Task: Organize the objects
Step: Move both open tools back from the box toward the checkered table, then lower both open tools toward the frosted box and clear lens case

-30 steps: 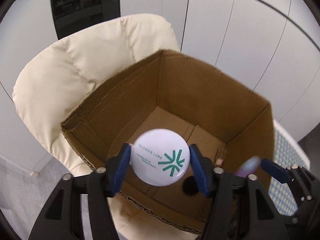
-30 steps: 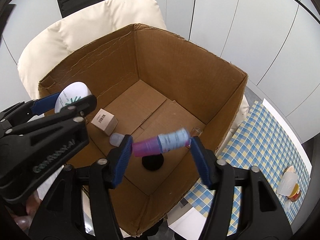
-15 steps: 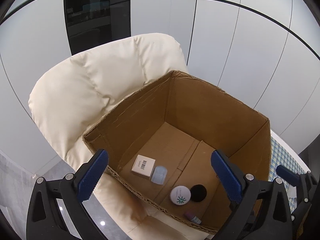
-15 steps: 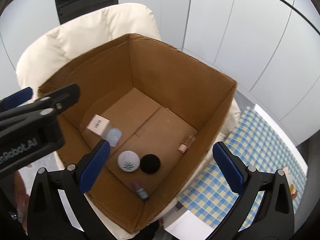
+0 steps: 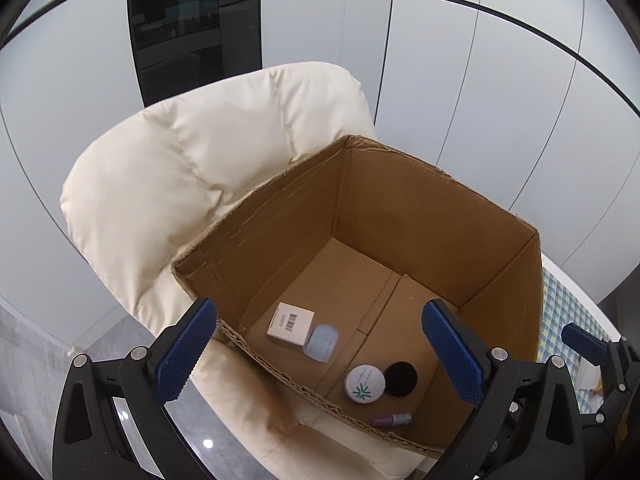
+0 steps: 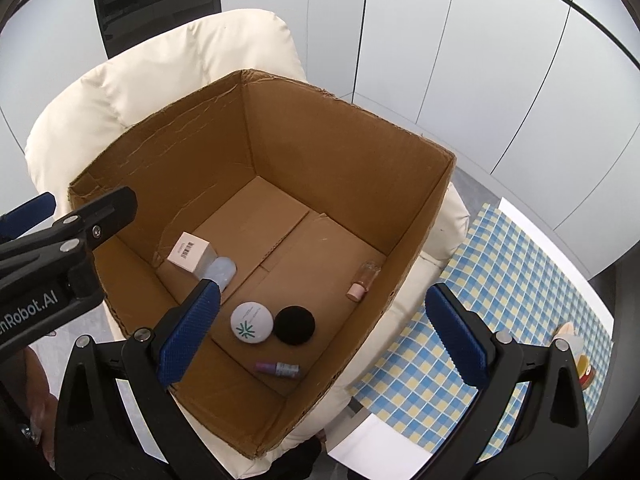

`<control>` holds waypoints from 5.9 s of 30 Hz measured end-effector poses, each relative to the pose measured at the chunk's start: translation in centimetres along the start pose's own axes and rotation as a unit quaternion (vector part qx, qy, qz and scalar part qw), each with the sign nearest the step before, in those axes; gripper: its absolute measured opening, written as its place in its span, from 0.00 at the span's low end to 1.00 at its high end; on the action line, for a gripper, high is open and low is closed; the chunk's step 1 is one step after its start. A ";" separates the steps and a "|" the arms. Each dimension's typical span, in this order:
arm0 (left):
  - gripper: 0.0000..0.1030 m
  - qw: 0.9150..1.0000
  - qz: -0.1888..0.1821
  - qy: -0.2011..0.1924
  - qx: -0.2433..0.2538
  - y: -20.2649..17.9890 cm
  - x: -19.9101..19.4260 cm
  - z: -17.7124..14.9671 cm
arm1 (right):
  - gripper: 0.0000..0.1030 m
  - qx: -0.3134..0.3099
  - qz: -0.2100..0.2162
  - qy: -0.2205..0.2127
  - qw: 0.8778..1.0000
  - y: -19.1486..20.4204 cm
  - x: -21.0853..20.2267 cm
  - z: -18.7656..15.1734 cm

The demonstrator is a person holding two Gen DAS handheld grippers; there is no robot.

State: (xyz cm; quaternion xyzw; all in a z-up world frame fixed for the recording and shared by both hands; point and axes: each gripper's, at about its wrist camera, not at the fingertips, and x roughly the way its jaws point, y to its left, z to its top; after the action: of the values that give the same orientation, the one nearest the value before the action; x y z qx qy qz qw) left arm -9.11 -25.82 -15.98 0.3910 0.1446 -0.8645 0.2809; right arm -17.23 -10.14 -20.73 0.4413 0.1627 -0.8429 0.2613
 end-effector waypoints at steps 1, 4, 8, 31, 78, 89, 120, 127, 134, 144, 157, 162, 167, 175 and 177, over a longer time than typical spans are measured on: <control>0.99 1.000 0.006 -0.002 0.005 0.0 -0.2 0.0 | 1.00 0.001 0.000 0.000 1.000 0.0 -0.1 -0.1; 0.99 1.000 0.011 -0.001 0.013 0.1 -0.7 -0.1 | 1.00 0.004 0.001 0.000 1.000 -0.1 -0.4 -0.3; 0.99 1.000 0.014 0.000 0.016 0.8 -1.3 -0.4 | 1.00 0.004 0.004 0.007 1.000 -0.1 -0.7 -0.8; 0.99 0.999 0.036 0.031 0.017 3.1 -9.3 -7.5 | 1.00 0.021 0.011 -0.018 1.000 -0.7 -11.6 -6.2; 0.99 0.996 0.004 0.029 0.088 1.6 -22.3 -19.8 | 1.00 0.033 0.024 0.010 0.999 -1.4 -23.6 -23.0; 0.99 0.996 -0.012 0.033 0.084 1.6 -22.7 -20.7 | 1.00 0.033 0.024 0.017 0.999 -1.6 -24.2 -24.9; 0.99 0.983 -0.078 0.043 0.162 -6.5 -21.6 -20.4 | 1.00 0.114 -0.016 0.017 0.993 -7.5 -24.8 -27.2; 0.99 0.973 -0.110 0.049 0.199 -10.6 -21.4 -21.2 | 1.00 0.166 -0.044 0.022 0.985 -11.1 -25.5 -29.6; 0.99 0.960 -0.139 0.047 0.238 -14.6 -22.0 -22.3 | 1.00 0.213 -0.071 0.022 0.974 -14.8 -26.8 -32.2; 0.99 0.944 -0.167 0.047 0.280 -19.2 -22.8 -24.1 | 1.00 0.266 -0.097 0.026 0.959 -18.5 -28.4 -35.8; 0.99 0.924 -0.202 0.052 0.321 -23.6 -23.7 -26.5 | 1.00 0.317 -0.124 0.026 0.940 -21.8 -30.4 -39.8; 0.99 0.918 -0.208 0.057 0.334 -25.1 -23.5 -26.9 | 1.00 0.327 -0.145 0.035 0.933 -22.6 -30.7 -40.9; 0.99 0.913 -0.217 0.060 0.341 -26.6 -23.0 -26.9 | 1.00 0.339 -0.149 0.041 0.928 -23.8 -30.4 -41.3; 0.99 0.913 -0.223 0.051 0.337 -29.3 -21.1 -25.6 | 1.00 0.350 -0.164 0.040 0.921 -26.8 -28.8 -40.9; 0.99 0.917 -0.218 0.041 0.333 -30.1 -20.4 -25.0 | 1.00 0.353 -0.162 0.036 0.921 -28.0 -27.9 -40.6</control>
State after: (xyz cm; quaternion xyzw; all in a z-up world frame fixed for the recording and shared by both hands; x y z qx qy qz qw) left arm -1.31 17.67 -15.93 0.4555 -0.0584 -0.8858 -0.0667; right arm 6.41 41.33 -18.96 0.5021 -0.0664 -0.8603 -0.0576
